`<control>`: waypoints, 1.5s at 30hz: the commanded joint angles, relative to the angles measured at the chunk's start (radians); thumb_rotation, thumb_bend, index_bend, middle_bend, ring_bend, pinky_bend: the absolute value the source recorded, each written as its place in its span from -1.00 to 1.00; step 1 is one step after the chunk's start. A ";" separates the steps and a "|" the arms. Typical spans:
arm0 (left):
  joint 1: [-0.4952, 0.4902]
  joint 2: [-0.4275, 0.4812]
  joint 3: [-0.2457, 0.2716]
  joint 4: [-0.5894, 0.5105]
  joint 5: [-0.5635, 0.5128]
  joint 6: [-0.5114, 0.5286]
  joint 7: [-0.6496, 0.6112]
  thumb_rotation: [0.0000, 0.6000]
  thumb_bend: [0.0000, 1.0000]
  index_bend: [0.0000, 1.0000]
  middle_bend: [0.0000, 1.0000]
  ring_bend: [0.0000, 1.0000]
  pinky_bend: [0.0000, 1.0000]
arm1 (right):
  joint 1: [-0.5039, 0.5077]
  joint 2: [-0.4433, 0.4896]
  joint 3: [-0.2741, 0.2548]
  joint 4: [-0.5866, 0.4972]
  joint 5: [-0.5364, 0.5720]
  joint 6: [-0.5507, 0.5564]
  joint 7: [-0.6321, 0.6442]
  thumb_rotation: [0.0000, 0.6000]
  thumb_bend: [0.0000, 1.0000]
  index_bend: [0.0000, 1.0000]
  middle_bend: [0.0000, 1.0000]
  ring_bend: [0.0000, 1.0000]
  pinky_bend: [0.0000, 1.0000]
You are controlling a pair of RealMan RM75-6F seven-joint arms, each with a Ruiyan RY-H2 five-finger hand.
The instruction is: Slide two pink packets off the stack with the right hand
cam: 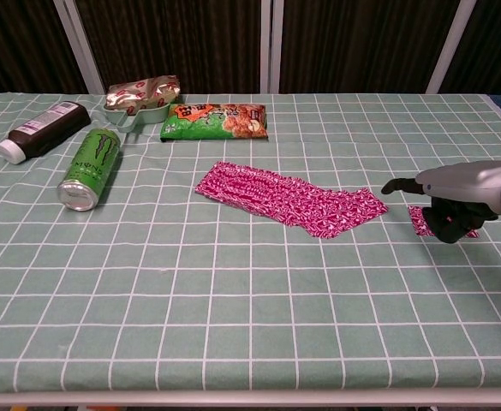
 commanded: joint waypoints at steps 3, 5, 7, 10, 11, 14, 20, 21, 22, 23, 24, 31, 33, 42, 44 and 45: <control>0.000 0.000 0.000 0.009 -0.003 -0.002 -0.013 1.00 -0.71 -0.84 -0.91 -1.00 -0.58 | 0.048 -0.031 0.007 0.029 0.073 -0.023 -0.040 1.00 1.00 -1.00 0.80 0.77 0.71; 0.001 0.001 -0.002 0.011 -0.003 0.000 -0.017 1.00 -0.71 -0.84 -0.91 -1.00 -0.58 | 0.062 -0.034 0.005 0.033 0.094 -0.034 -0.047 1.00 1.00 -1.00 0.80 0.77 0.71; 0.002 0.002 -0.002 0.013 -0.003 0.002 -0.019 1.00 -0.71 -0.84 -0.91 -1.00 -0.58 | 0.071 -0.038 0.001 0.037 0.108 -0.037 -0.053 1.00 1.00 -1.00 0.80 0.77 0.71; 0.002 0.002 -0.001 0.014 -0.003 0.002 -0.020 1.00 -0.71 -0.84 -0.91 -1.00 -0.58 | 0.080 -0.042 -0.007 0.038 0.120 -0.035 -0.058 1.00 1.00 -1.00 0.80 0.77 0.71; 0.003 0.002 -0.001 0.014 -0.003 0.002 -0.020 1.00 -0.71 -0.84 -0.91 -1.00 -0.58 | 0.082 -0.043 -0.010 0.037 0.122 -0.035 -0.059 1.00 1.00 -1.00 0.80 0.77 0.71; 0.002 0.001 -0.001 0.016 -0.005 0.000 -0.020 1.00 -0.71 -0.84 -0.91 -1.00 -0.58 | 0.086 -0.043 -0.016 0.037 0.129 -0.036 -0.057 1.00 1.00 -1.00 0.80 0.77 0.71; 0.003 0.000 -0.002 0.013 -0.003 0.004 -0.016 1.00 -0.71 -0.84 -0.91 -1.00 -0.58 | 0.089 -0.039 -0.031 0.028 0.124 -0.032 -0.052 1.00 1.00 -0.98 0.80 0.77 0.71; 0.003 0.001 -0.002 0.012 -0.002 0.005 -0.015 1.00 -0.71 -0.84 -0.91 -1.00 -0.58 | 0.089 -0.037 -0.036 0.024 0.123 -0.031 -0.051 1.00 1.00 -0.96 0.80 0.77 0.71; 0.003 0.001 -0.002 0.012 -0.002 0.006 -0.015 1.00 -0.71 -0.84 -0.91 -1.00 -0.58 | 0.088 -0.036 -0.039 0.021 0.120 -0.030 -0.050 1.00 1.00 -0.95 0.80 0.77 0.71; 0.003 0.002 -0.002 0.011 -0.002 0.006 -0.015 1.00 -0.71 -0.84 -0.91 -1.00 -0.58 | 0.087 -0.035 -0.043 0.018 0.117 -0.028 -0.049 1.00 1.00 -0.93 0.80 0.77 0.71; 0.003 0.002 -0.002 0.011 -0.002 0.005 -0.014 1.00 -0.71 -0.84 -0.91 -1.00 -0.58 | 0.086 -0.034 -0.047 0.013 0.113 -0.026 -0.048 1.00 1.00 -0.93 0.80 0.77 0.71; 0.003 0.002 -0.002 0.007 -0.001 0.006 -0.009 1.00 -0.71 -0.84 -0.91 -1.00 -0.58 | 0.068 -0.026 -0.072 -0.027 0.061 -0.001 -0.036 1.00 1.00 -0.92 0.80 0.77 0.71; 0.003 0.002 -0.002 0.006 -0.001 0.006 -0.008 1.00 -0.71 -0.84 -0.91 -1.00 -0.58 | 0.064 -0.024 -0.080 -0.043 0.046 0.008 -0.037 1.00 1.00 -0.92 0.80 0.77 0.71; 0.004 0.005 -0.002 0.002 -0.002 0.008 -0.004 1.00 -0.71 -0.84 -0.91 -1.00 -0.58 | 0.050 -0.021 -0.114 -0.107 -0.006 0.043 -0.053 1.00 1.00 -0.92 0.80 0.77 0.71; 0.004 0.005 -0.002 0.001 -0.002 0.007 -0.004 1.00 -0.71 -0.84 -0.91 -1.00 -0.58 | 0.044 -0.020 -0.124 -0.125 -0.022 0.052 -0.057 1.00 1.00 -0.92 0.80 0.77 0.71; 0.004 0.006 -0.002 0.001 -0.002 0.007 -0.004 1.00 -0.71 -0.84 -0.91 -1.00 -0.58 | 0.042 -0.020 -0.128 -0.133 -0.028 0.056 -0.059 1.00 1.00 -0.91 0.80 0.77 0.71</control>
